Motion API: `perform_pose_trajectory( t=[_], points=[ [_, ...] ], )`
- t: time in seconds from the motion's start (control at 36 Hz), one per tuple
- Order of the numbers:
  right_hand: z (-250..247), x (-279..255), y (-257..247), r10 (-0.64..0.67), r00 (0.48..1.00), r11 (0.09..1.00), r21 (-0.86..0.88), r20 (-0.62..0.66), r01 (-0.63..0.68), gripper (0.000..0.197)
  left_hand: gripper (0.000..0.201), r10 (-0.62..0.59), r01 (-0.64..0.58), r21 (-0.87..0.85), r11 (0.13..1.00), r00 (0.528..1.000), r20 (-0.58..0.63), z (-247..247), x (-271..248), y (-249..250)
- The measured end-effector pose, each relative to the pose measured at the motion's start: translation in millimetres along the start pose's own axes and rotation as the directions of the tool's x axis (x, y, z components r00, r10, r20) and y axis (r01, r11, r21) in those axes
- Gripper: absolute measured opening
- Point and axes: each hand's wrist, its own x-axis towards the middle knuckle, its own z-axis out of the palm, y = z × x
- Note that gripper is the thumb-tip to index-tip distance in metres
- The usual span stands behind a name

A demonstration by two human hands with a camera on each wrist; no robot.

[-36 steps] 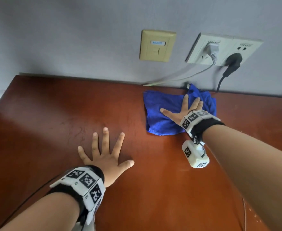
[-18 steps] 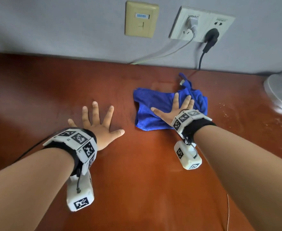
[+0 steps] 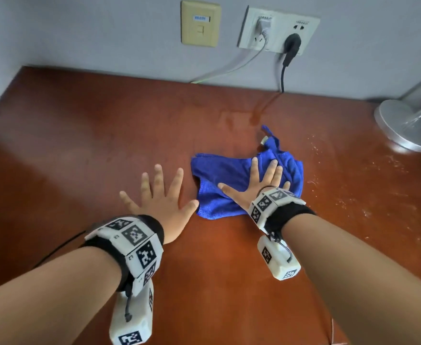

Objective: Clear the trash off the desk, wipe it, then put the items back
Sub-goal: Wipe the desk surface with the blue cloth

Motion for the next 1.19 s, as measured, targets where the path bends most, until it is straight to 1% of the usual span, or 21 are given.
perform_pose_trajectory(
  t=[0.14, 0.25, 0.33, 0.42, 0.47, 0.56, 0.61, 0.75, 0.86, 0.97, 1.03, 1.08, 1.14, 1.19],
  points=[
    [16, -29, 17, -0.046, 0.999, 0.999, -0.003, -0.015, 0.046, 0.119, 0.069, -0.017, 0.017, 0.015, 1.0, 1.0, 0.009, 39, -39, 13],
    [27, -53, 33, -0.073, 0.997, 0.997, -0.021, 0.0, 0.073, 0.118, 0.071, -0.076, 0.081, -0.064, 0.995, 0.994, 0.077, 57, -59, 21],
    [35, -70, 45, -0.099, 0.995, 0.994, -0.038, 0.008, 0.099, 0.116, 0.073, -0.106, 0.123, -0.159, 0.98, 0.988, 0.11, 61, -63, 20],
    [44, -84, 58, -0.131, 0.991, 0.99, -0.048, 0.001, 0.13, 0.115, 0.067, -0.057, 0.081, -0.179, 0.98, 0.989, 0.137, 65, -63, 16],
    [50, -92, 68, -0.156, 0.988, 0.986, -0.061, 0.003, 0.156, 0.114, 0.07, -0.099, 0.122, -0.213, 0.969, 0.988, 0.118, 68, -64, 18],
    [55, -102, 81, -0.182, 0.983, 0.98, -0.079, 0.016, 0.183, 0.113, 0.073, -0.127, 0.134, -0.099, 0.986, 0.989, 0.075, 71, -65, 23],
    [56, -106, 83, -0.191, 0.981, 0.978, -0.078, 0.031, 0.193, 0.113, 0.073, -0.12, 0.127, -0.083, 0.988, 0.989, 0.082, 69, -67, 23],
    [51, -106, 82, -0.195, 0.979, 0.978, -0.062, 0.055, 0.198, 0.114, 0.077, -0.098, 0.104, -0.055, 0.993, 0.991, 0.096, 72, -64, 20],
    [43, -106, 75, -0.154, 0.985, 0.986, -0.045, 0.082, 0.158, 0.113, 0.082, -0.083, 0.09, -0.047, 0.995, 0.988, 0.127, 72, -61, 16],
    [37, -102, 46, -0.092, 0.995, 0.995, 0.051, 0.046, 0.09, 0.101, 0.089, -0.081, 0.087, -0.034, 0.996, 0.985, 0.155, 69, -61, 18],
    [43, -100, 32, -0.037, 0.999, 0.993, 0.113, 0.025, 0.034, 0.097, 0.089, -0.08, 0.087, -0.04, 0.995, 0.984, 0.157, 69, -60, 18],
    [52, -100, 24, -0.007, 1.0, 0.992, 0.128, -0.024, 0.01, 0.096, 0.088, -0.076, 0.083, -0.042, 0.996, 0.985, 0.154, 70, -60, 18],
    [60, -101, 26, -0.025, 0.997, 0.994, 0.103, -0.068, 0.032, 0.096, 0.087, -0.071, 0.08, -0.054, 0.995, 0.987, 0.147, 70, -62, 18],
    [66, -106, 34, -0.083, 0.993, 0.993, 0.076, -0.086, 0.09, 0.094, 0.086, -0.074, 0.084, -0.07, 0.994, 0.987, 0.14, 69, -65, 19]
  ],
)
